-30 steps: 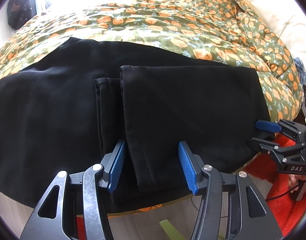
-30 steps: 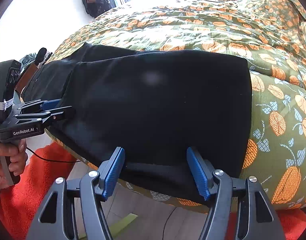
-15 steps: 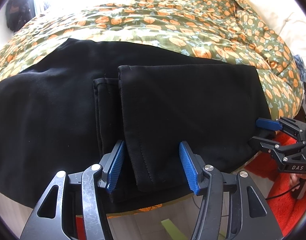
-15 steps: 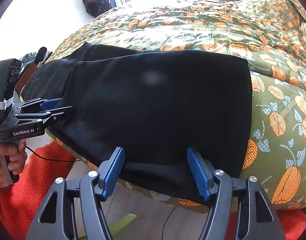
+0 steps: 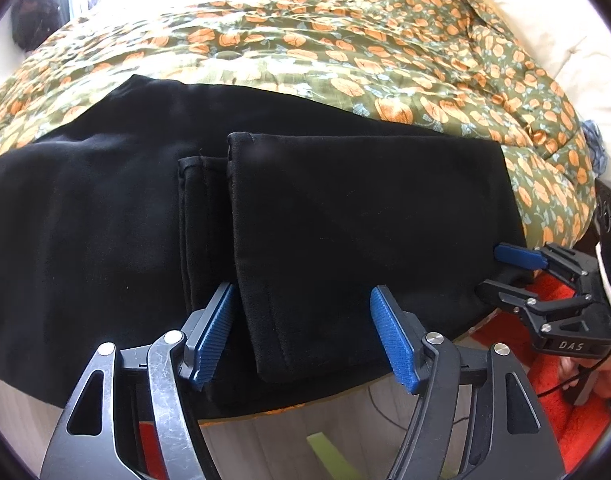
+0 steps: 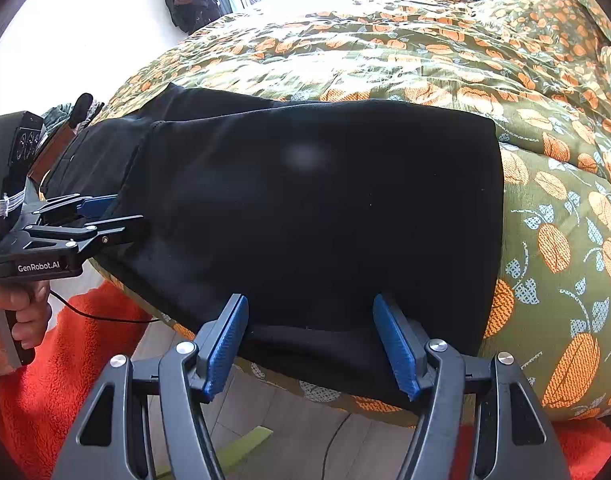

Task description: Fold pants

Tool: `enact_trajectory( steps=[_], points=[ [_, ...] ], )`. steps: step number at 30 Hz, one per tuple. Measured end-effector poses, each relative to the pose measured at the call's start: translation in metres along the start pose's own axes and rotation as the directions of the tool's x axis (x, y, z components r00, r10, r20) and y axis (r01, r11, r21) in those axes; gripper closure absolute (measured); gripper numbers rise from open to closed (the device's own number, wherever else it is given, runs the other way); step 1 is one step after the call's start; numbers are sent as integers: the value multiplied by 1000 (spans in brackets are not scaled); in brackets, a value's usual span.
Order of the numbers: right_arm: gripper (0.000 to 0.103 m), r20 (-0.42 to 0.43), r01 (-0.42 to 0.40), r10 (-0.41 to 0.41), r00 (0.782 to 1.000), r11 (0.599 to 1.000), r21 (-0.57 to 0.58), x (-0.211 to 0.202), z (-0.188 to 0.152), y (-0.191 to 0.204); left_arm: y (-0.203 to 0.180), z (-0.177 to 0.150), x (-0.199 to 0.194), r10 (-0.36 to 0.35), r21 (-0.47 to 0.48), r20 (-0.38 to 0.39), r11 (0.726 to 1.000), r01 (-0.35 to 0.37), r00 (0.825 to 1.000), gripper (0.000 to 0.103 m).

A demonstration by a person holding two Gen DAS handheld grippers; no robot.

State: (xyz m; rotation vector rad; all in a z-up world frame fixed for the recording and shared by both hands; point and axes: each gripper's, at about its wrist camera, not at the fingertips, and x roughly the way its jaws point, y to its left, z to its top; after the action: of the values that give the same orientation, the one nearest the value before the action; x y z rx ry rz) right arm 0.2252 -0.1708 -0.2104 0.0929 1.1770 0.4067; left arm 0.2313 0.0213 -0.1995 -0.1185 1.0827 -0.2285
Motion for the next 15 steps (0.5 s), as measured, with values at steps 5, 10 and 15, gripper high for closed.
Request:
enact_trajectory(
  steps=[5, 10, 15],
  points=[
    [37, 2, -4, 4, 1000, 1000, 1, 0, 0, -1, 19, -9, -36, -62, -103, 9, 993, 62, 998, 32],
    [36, 3, -9, 9, 1000, 1000, -1, -1, 0, -1, 83, -26, -89, 3, -207, 77, 978, 13, 997, 30],
    [29, 2, -10, 10, 1000, 1000, -15, 0, 0, 2, 202, -55, -137, 160, -528, 148, 847, -59, 976, 29]
  ],
)
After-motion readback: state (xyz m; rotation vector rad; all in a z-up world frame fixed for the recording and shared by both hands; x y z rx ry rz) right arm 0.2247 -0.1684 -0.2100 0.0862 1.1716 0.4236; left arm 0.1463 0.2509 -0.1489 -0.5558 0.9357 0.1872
